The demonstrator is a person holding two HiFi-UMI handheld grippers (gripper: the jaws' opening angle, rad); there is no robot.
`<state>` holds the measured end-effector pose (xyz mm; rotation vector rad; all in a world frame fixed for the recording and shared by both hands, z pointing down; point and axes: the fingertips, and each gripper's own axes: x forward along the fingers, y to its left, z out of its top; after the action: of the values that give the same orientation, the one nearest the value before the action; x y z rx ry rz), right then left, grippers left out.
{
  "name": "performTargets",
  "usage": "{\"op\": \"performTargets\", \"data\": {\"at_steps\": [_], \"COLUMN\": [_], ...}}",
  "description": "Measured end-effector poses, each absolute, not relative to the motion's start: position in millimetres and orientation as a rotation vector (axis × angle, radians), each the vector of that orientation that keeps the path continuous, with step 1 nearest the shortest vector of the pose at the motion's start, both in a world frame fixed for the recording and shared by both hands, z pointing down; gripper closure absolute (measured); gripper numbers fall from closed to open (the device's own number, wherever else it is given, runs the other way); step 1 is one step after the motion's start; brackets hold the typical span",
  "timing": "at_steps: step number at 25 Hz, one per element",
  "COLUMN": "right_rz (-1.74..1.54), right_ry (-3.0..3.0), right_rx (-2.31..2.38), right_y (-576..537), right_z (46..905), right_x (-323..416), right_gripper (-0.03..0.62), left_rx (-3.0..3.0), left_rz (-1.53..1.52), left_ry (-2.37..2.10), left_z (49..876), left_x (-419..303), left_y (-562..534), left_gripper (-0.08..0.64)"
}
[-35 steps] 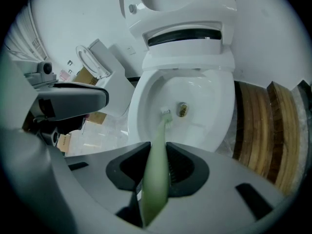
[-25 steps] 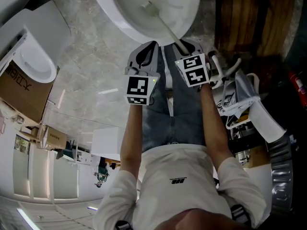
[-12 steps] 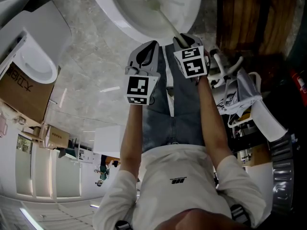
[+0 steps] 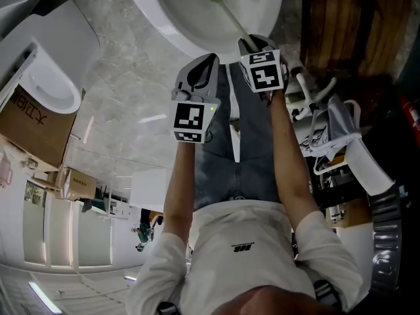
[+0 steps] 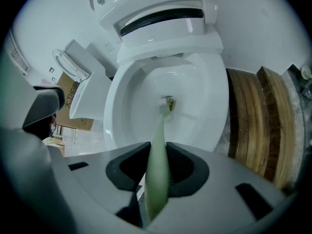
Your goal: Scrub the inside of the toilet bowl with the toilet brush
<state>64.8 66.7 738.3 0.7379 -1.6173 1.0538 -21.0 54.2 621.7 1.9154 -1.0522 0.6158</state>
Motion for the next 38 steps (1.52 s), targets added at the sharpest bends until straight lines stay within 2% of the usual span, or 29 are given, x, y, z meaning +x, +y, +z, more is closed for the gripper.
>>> {"op": "performTargets", "data": {"at_steps": [14,38], "right_rz": [1.044,1.007], "right_ry": [-1.593,-1.618], "right_rx": [0.744,0.701], "right_y": [36.1,82.4], "right_z": [773.5,728.1], "right_x": [52.4,69.7], "right_gripper": [0.5,0.5], "left_rx": [1.907,1.933], "left_rz": [0.612,0.595], "left_ry": [-1.068,-1.102], "left_z": [624.2,599.6], "left_x": [-26.1,-16.9], "left_y": [59.7,74.6], "left_gripper": [0.551,0.551]}}
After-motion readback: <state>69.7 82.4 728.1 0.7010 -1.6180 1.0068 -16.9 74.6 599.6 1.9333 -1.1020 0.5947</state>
